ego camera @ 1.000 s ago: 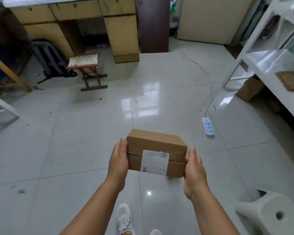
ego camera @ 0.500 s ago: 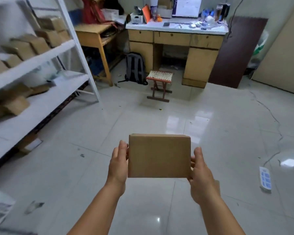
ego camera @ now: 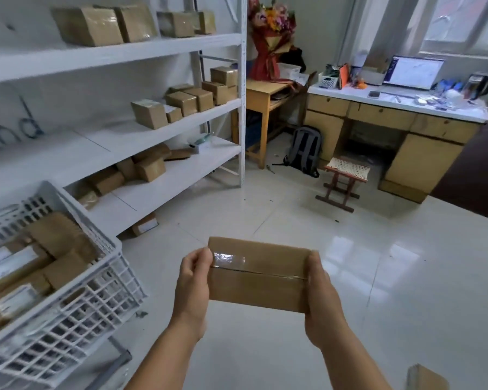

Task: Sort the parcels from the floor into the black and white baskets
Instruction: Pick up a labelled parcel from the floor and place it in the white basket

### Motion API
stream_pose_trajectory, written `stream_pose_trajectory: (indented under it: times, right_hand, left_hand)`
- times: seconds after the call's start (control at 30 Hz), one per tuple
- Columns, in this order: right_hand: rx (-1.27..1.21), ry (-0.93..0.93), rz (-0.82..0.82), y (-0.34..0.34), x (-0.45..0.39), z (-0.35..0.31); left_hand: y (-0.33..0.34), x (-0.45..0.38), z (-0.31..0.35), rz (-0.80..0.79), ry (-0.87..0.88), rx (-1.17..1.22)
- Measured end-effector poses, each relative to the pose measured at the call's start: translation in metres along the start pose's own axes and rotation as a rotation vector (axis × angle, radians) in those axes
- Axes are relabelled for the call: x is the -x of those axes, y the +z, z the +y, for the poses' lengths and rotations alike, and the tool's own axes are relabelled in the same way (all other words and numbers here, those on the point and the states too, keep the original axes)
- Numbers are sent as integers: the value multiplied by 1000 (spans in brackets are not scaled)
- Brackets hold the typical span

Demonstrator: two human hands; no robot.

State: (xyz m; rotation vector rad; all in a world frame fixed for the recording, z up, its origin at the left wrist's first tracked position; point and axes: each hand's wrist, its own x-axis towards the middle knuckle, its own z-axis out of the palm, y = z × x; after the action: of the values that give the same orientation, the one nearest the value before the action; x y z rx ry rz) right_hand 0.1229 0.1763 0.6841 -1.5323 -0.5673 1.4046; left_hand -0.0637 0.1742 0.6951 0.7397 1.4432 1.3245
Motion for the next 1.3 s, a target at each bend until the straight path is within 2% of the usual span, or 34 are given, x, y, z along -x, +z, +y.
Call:
stream_pose_trajectory:
  times: [0.13,0.5,0.63,0.87,1.07,1.3]
  right_hand:
    - [-6,-8,-80,53,19,2]
    - [72,-91,-395,171,48,15]
    - [111,-121,-499,215,47,19]
    - [222,-118,-629,298,25,26]
    - [296,-89,-745,360,-4,22]
    - [413,-126,-911,425,-22,26]
  left_hand:
    - [-58,-6,16,33,34,16]
    - [-174,2,32,368,52,120]
    - [-199,-1,37,485,98,177]
    - [-242,-33,54,647,79,198]
    - [-259,-75,68,762,104,125]
    - [-297,-113,61,902,27,114]
